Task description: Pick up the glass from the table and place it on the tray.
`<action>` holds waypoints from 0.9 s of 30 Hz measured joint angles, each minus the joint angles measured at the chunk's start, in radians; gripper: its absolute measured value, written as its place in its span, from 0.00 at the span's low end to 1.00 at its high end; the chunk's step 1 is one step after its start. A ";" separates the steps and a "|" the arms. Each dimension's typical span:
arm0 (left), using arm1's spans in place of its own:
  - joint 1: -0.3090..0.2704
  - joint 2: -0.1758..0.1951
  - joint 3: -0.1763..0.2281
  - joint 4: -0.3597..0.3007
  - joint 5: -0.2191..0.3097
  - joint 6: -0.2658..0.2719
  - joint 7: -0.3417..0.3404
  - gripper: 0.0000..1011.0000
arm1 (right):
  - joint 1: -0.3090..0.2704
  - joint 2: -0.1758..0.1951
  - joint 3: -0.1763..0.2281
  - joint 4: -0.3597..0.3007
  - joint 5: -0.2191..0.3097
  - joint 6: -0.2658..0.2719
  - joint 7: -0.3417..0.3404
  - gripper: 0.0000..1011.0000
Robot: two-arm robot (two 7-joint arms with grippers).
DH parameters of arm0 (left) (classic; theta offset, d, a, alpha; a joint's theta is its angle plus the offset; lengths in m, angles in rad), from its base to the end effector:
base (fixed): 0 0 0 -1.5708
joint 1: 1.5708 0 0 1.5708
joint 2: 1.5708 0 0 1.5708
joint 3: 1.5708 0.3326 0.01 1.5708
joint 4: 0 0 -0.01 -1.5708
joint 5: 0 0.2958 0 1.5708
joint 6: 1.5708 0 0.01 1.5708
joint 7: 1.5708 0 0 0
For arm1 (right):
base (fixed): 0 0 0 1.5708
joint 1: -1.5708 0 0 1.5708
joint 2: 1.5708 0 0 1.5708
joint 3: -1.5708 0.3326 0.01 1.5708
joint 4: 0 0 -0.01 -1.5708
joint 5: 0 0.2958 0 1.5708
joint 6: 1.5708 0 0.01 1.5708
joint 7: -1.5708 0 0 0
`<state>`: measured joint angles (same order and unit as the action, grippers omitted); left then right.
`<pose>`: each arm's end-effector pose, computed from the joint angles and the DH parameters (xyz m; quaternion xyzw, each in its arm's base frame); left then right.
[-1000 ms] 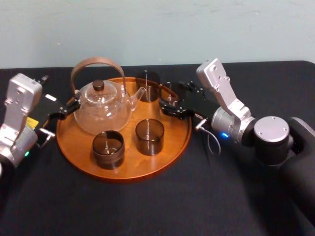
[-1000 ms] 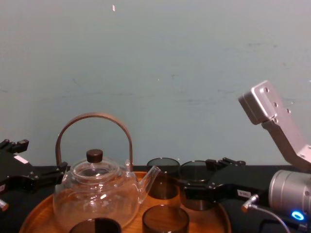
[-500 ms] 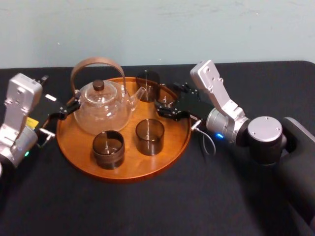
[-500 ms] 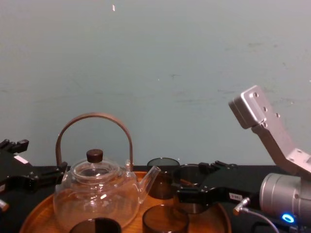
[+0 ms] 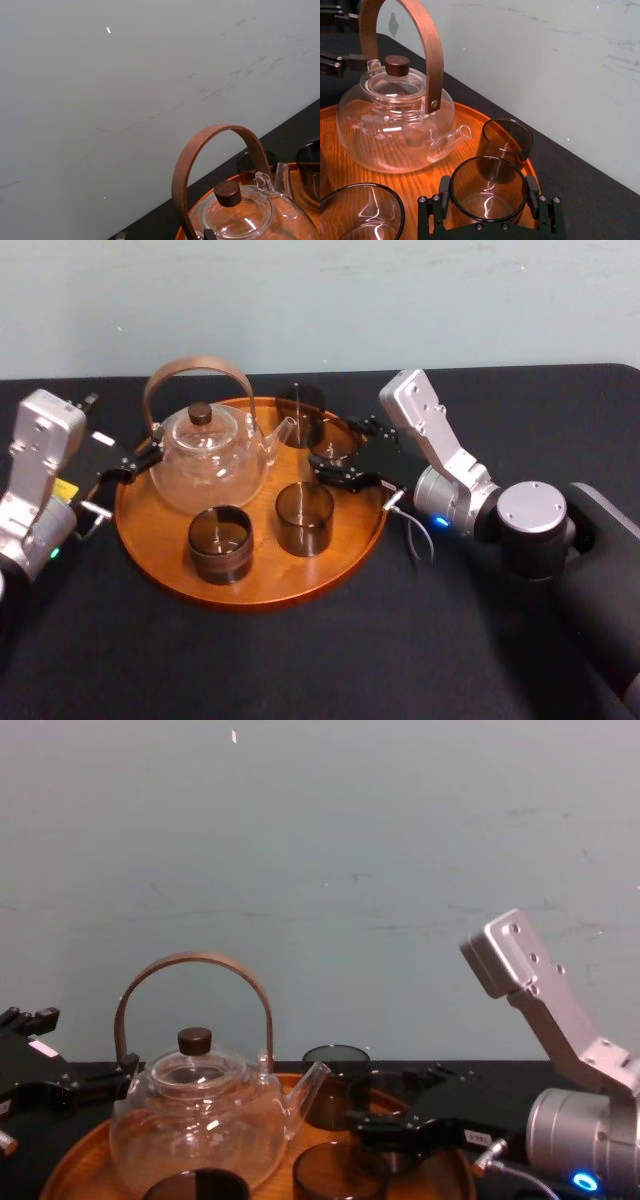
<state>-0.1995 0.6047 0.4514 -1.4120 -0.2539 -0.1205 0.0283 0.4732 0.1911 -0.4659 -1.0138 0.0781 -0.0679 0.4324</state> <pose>0.3527 0.1103 -0.3341 0.1415 -0.1325 0.5799 0.7913 0.4454 0.0213 -0.3512 -0.1462 -0.0514 -0.3935 0.9062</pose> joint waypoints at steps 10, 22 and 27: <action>0.000 0.000 0.000 0.000 0.000 0.000 0.000 1.00 | -0.001 -0.002 0.000 0.011 -0.005 -0.002 -0.004 0.91; 0.000 0.000 0.000 0.000 0.000 0.000 0.000 1.00 | -0.005 -0.004 0.001 0.011 -0.012 -0.002 -0.013 0.92; 0.000 0.000 0.000 0.000 0.000 0.000 0.000 1.00 | -0.005 -0.004 0.001 0.011 -0.012 -0.001 -0.013 0.92</action>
<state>-0.1995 0.6047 0.4514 -1.4120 -0.2539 -0.1205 0.0283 0.4680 0.1873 -0.4651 -1.0031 0.0660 -0.0686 0.4195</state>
